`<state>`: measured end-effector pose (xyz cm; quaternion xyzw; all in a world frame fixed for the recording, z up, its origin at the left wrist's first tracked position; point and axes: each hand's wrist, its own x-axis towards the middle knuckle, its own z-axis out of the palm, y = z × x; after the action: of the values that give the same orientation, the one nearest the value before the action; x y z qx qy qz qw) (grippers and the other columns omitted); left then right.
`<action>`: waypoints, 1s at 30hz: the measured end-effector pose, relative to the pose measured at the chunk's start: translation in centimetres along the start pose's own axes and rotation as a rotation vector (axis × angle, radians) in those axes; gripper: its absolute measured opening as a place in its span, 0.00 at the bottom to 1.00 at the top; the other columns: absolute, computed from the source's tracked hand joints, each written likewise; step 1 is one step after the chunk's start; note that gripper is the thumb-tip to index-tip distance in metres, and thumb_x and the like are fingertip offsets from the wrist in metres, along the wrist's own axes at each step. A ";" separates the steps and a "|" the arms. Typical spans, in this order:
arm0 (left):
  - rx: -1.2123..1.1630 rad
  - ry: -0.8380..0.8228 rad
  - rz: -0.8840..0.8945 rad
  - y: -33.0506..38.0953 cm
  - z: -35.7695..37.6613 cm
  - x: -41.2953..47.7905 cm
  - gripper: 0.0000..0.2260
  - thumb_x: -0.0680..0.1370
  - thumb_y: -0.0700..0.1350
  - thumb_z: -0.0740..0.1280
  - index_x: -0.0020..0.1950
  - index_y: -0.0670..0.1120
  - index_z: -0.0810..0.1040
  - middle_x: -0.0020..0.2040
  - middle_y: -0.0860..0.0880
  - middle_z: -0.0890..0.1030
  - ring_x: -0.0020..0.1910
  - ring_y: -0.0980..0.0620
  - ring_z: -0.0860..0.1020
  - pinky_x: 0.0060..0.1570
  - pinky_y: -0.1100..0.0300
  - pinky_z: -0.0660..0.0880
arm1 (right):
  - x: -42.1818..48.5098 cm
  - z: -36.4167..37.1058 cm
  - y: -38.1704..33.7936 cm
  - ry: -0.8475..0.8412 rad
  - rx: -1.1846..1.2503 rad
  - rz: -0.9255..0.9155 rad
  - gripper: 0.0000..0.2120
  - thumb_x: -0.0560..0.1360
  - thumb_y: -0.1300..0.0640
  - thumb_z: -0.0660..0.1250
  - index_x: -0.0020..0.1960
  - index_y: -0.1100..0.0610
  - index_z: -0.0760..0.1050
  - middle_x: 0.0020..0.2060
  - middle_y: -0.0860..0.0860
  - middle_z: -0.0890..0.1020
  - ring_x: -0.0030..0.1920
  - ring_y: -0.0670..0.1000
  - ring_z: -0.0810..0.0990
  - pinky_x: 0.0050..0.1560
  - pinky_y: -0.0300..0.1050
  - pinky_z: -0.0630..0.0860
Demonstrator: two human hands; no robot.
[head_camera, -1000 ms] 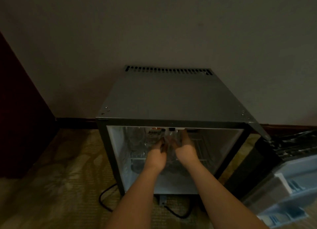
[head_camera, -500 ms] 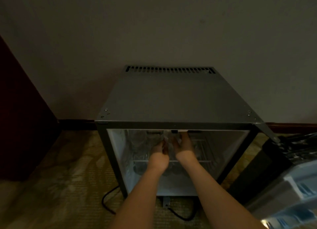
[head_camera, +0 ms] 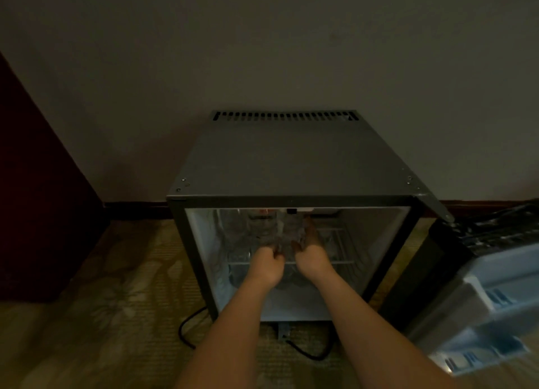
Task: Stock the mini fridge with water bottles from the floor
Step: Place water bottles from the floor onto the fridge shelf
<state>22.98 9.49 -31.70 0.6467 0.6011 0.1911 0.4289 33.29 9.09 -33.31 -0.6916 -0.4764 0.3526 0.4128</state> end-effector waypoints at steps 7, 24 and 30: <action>0.047 -0.127 -0.019 -0.1 -0.3 -3.5 0.17 0.81 0.45 0.57 0.32 0.46 0.69 0.33 0.47 0.72 0.34 0.53 0.71 0.39 0.61 0.67 | -4.4 -2.8 -0.6 -0.066 -0.250 0.077 0.13 0.80 0.60 0.58 0.61 0.64 0.74 0.58 0.61 0.79 0.60 0.59 0.76 0.54 0.43 0.71; 0.066 -0.228 0.207 7.1 0.9 -18.3 0.09 0.80 0.45 0.59 0.44 0.44 0.74 0.44 0.42 0.75 0.47 0.48 0.76 0.51 0.55 0.73 | -18.1 -14.8 -4.1 0.058 -0.328 0.046 0.09 0.75 0.58 0.64 0.54 0.55 0.79 0.52 0.60 0.82 0.54 0.60 0.81 0.58 0.52 0.77; 0.149 -0.270 0.430 11.1 5.4 -27.3 0.11 0.79 0.45 0.60 0.51 0.41 0.79 0.44 0.44 0.79 0.47 0.48 0.78 0.50 0.54 0.74 | -27.1 -22.2 -3.0 0.218 -0.332 -0.007 0.11 0.75 0.60 0.64 0.56 0.60 0.77 0.42 0.60 0.83 0.45 0.57 0.80 0.48 0.47 0.75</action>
<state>28.31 -16.97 -18.71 0.8090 0.3997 0.1451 0.4059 43.72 -21.30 -18.88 -0.7825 -0.4830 0.1907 0.3436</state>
